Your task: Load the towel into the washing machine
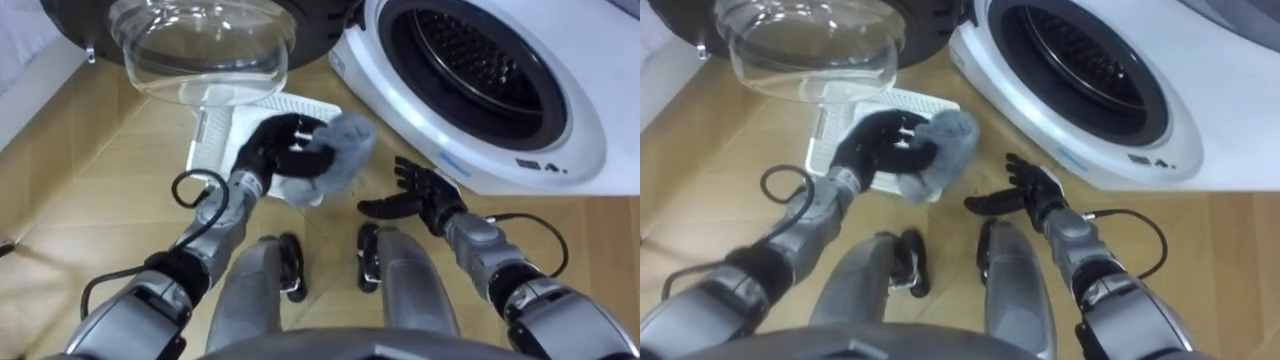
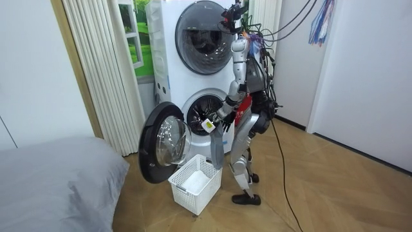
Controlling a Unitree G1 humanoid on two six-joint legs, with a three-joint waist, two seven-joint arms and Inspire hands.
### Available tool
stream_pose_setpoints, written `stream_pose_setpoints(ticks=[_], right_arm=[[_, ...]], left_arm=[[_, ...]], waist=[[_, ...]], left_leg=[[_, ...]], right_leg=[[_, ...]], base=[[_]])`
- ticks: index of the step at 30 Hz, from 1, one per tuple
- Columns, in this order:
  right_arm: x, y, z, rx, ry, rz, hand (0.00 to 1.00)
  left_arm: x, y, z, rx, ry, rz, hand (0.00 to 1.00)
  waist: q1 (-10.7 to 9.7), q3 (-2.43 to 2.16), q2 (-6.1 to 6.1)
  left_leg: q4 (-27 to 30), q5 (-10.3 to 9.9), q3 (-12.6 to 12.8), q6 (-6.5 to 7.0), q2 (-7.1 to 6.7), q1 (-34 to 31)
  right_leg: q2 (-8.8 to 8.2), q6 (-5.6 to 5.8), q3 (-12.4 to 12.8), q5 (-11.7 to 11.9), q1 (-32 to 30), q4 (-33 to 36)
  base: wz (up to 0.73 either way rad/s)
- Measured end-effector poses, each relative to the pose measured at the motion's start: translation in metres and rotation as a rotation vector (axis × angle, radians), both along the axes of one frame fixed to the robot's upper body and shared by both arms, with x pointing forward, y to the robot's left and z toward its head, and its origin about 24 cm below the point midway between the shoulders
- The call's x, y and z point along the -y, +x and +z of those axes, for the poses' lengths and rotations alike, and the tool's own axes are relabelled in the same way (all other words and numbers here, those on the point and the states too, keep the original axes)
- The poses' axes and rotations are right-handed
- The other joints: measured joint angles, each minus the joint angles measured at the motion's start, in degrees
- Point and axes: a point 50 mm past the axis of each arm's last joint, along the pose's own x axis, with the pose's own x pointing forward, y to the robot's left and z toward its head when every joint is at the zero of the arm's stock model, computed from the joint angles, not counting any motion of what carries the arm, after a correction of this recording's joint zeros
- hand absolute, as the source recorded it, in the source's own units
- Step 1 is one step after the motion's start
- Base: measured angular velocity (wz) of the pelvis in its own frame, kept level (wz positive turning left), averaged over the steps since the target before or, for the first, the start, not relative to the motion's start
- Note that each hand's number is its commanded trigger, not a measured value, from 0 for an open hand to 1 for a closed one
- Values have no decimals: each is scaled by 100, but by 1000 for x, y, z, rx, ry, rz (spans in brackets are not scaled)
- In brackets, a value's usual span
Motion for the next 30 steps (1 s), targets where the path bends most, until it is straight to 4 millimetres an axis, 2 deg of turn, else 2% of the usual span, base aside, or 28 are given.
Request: stream_pose_setpoints(ticks=[2,8,14,20,21,22,23,30], right_arm=[[0,-2,-1,-5,3,6,0],[-1,-13,-7,-37,14,7,0],[-2,-14,-8,-42,4,44,0],[-1,-14,-8,-35,-3,24,0],[-1,-13,-7,-33,-8,18,81],[0,-13,-8,-32,-10,15,95],[0,-13,-7,-32,-10,13,100],[-2,-15,-9,-52,-10,6,100]], left_arm=[[5,-3,3,-18,-94,-43,100],[18,-7,11,-55,-305,-94,100],[31,-3,25,-28,-415,-172,100],[33,4,40,5,-515,-160,100],[34,6,45,22,-542,-158,100],[36,8,51,43,-561,-162,100],[37,10,56,57,-584,-164,100],[47,10,71,85,-647,-225,100]], waist=[[5,-3,-4],[2,-7,-1],[12,-10,4],[37,-19,27],[39,-20,30],[43,-21,33],[41,-27,41],[47,-64,98]], left_leg=[[-12,7,-70,-8,16,-1],[-166,84,-81,38,-10,143],[-187,89,-99,34,-2,155],[-183,93,-117,26,19,145],[-183,94,-121,24,19,145],[-183,95,-122,21,19,146],[-183,97,-126,19,14,151],[-190,107,-131,1,6,178]], right_leg=[[48,-10,-20,39,81,-106],[37,27,-100,121,268,-270],[14,25,-126,128,291,-305],[58,17,-138,134,292,-333],[60,17,-142,134,292,-331],[59,17,-145,135,292,-325],[58,17,-146,134,293,-306],[40,2,-162,143,305,-282]], base=[[7],[4],[0],[0],[0],[0],[0],[0]])
